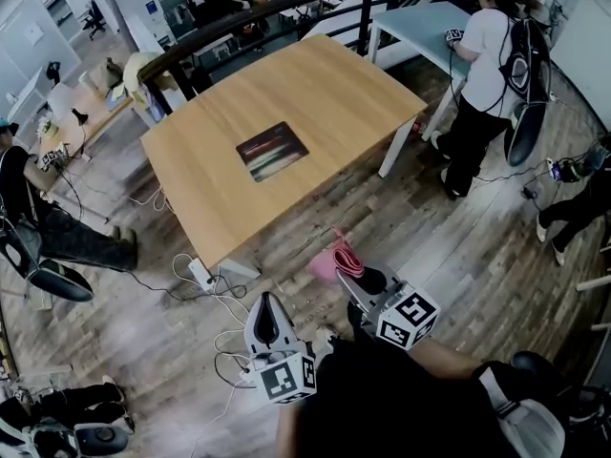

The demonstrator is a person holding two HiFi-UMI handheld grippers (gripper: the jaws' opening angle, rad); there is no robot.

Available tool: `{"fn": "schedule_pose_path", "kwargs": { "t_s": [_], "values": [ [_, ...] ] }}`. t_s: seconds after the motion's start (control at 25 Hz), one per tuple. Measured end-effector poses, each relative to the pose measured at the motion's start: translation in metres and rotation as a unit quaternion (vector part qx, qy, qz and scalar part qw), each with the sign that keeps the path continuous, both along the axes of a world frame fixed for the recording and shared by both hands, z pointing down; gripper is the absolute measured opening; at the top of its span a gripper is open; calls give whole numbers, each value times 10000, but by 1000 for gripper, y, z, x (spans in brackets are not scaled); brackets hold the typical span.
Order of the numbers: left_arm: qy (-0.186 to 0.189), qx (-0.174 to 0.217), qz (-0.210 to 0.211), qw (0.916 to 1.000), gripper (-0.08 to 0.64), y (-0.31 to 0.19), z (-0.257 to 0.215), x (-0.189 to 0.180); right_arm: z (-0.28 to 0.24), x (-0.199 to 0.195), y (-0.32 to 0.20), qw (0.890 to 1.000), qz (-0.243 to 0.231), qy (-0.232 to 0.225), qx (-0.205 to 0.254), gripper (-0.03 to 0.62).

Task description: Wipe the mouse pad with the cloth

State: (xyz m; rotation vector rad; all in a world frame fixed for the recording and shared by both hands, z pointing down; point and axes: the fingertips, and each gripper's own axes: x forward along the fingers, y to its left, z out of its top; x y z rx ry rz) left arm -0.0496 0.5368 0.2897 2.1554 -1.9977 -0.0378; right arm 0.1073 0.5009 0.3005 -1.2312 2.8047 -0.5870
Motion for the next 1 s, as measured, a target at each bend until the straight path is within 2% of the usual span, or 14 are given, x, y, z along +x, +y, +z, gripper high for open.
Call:
{"fn": "schedule_pose_path", "kwargs": {
  "t_s": [0.28, 0.56, 1.0],
  "values": [
    [41, -148, 11, 9999, 23, -20, 9, -8, 8, -13, -20, 9999, -73, -8, -97, 63],
    [14, -192, -55, 9998, 23, -62, 20, -10, 16, -19, -62, 9997, -207, 43, -138, 63],
    [-3, -395, 40, 9992, 23, -180, 35, 21, 25, 1, -177, 9991, -342, -28, -245, 63]
  ]
}}
